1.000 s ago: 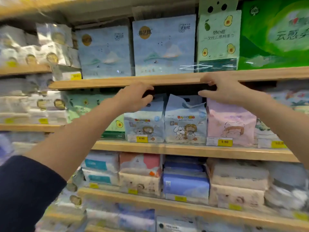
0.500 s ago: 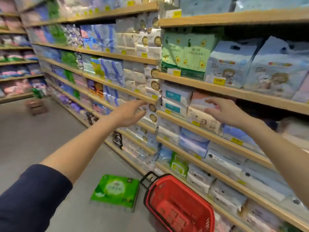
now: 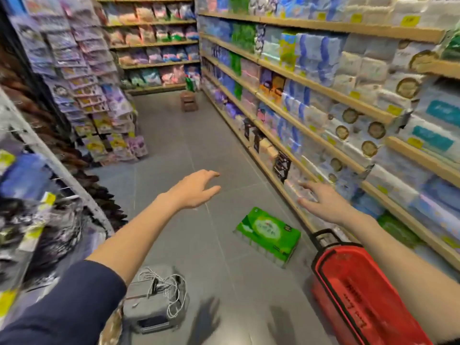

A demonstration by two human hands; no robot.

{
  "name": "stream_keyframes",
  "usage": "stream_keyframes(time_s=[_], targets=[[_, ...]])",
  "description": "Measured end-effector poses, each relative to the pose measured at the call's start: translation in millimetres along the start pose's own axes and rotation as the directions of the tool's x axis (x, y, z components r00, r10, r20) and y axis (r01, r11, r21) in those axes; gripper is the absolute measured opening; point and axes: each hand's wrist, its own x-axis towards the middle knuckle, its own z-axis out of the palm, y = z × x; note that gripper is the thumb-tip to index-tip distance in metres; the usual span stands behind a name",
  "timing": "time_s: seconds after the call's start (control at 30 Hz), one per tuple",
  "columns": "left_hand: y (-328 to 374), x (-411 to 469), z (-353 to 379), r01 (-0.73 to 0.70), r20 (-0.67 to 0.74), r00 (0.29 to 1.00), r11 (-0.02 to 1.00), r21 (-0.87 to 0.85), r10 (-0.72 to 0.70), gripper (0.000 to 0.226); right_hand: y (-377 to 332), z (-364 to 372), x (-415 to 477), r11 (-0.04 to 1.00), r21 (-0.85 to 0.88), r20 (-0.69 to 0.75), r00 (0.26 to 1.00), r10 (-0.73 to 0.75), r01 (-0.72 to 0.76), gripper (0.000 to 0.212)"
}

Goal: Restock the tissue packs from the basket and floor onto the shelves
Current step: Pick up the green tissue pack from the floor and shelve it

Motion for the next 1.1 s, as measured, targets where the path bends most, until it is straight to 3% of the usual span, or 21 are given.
stream_keyframes(time_s=[0.23,0.43,0.83,1.1], targets=[[-127,-23,-16,0.156,0.078,0.984,0.987,0.047,-0.159,0.052,-83,81,88,0.993,0.026,0.065,0.991,-0.116,0.115,0.055],[-177,10,-17,0.145,0.150,0.977,0.987,0.064,-0.153,0.052,-97,112,135,0.997,0.057,0.105,0.993,-0.047,0.041,0.055],[-170,190,50,0.055,0.373,0.926,0.998,0.024,-0.060,0.077,12,128,225,0.978,0.096,0.219,0.963,0.159,-0.184,0.058],[-140,305,88,-0.058,0.465,0.884,0.998,0.007,0.049,0.059,92,106,260,0.910,0.168,0.239,0.911,0.336,-0.379,0.059]])
